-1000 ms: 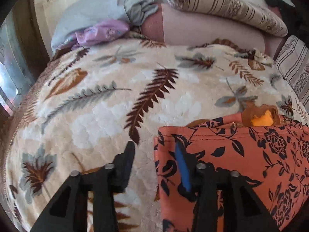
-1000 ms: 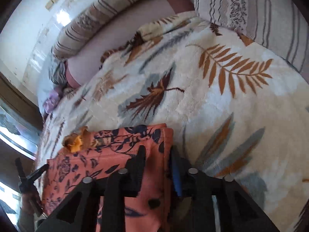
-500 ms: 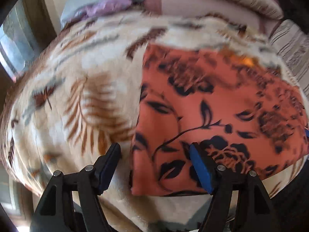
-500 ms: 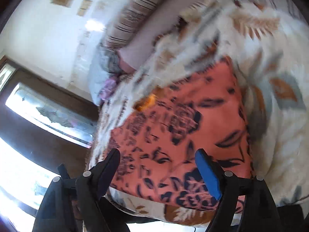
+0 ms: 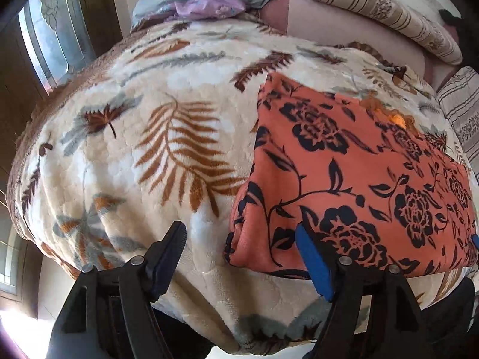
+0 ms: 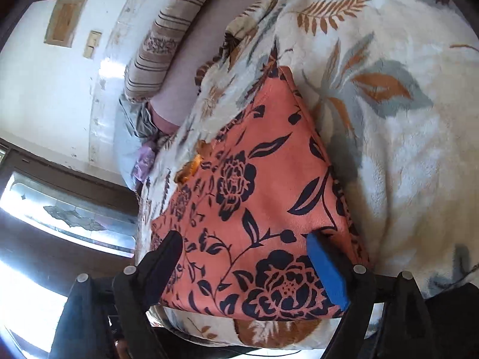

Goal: Fold small clothes

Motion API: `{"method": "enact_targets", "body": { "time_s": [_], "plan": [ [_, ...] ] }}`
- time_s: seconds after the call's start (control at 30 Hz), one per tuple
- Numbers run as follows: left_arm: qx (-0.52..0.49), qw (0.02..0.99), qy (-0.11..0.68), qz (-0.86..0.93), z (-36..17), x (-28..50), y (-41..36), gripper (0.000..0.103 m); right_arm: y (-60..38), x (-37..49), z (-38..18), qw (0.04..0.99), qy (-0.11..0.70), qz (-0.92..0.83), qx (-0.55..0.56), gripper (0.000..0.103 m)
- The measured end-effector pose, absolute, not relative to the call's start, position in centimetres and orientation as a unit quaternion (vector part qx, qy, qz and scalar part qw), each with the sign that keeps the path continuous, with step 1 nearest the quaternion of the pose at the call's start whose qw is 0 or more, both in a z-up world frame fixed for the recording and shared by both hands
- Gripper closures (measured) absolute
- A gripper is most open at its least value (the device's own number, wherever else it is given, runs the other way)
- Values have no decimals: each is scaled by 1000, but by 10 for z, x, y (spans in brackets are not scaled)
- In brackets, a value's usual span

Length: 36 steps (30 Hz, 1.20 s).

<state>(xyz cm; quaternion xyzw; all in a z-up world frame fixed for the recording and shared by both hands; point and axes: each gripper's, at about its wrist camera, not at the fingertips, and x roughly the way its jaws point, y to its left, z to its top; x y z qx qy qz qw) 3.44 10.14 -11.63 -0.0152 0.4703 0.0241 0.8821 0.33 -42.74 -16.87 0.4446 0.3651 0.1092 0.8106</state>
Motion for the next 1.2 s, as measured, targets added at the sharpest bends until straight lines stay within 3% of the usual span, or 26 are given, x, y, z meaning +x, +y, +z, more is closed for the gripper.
{"method": "enact_targets", "body": {
  "time_s": [0.13,0.3,0.57,0.9,1.07,1.2],
  "plan": [
    [13,910,415,11,-91,25,86,26,-415,2,-141,839,331,141,408,16],
    [10,906,423,-1,-94,30,65,26,-411,10,-188,835,349,128,406,16],
    [14,915,404,-14,-74,33,28,26,-411,-1,-183,850,332,138,384,16],
    [-4,911,413,3,-88,48,-20,26,-413,-2,-183,855,326,156,373,15],
    [88,876,473,23,-139,63,-53,23,-420,-4,-186,844,319,176,394,15],
    [79,888,453,32,-132,54,-57,23,-431,-10,-188,828,308,183,431,15]
  ]
}}
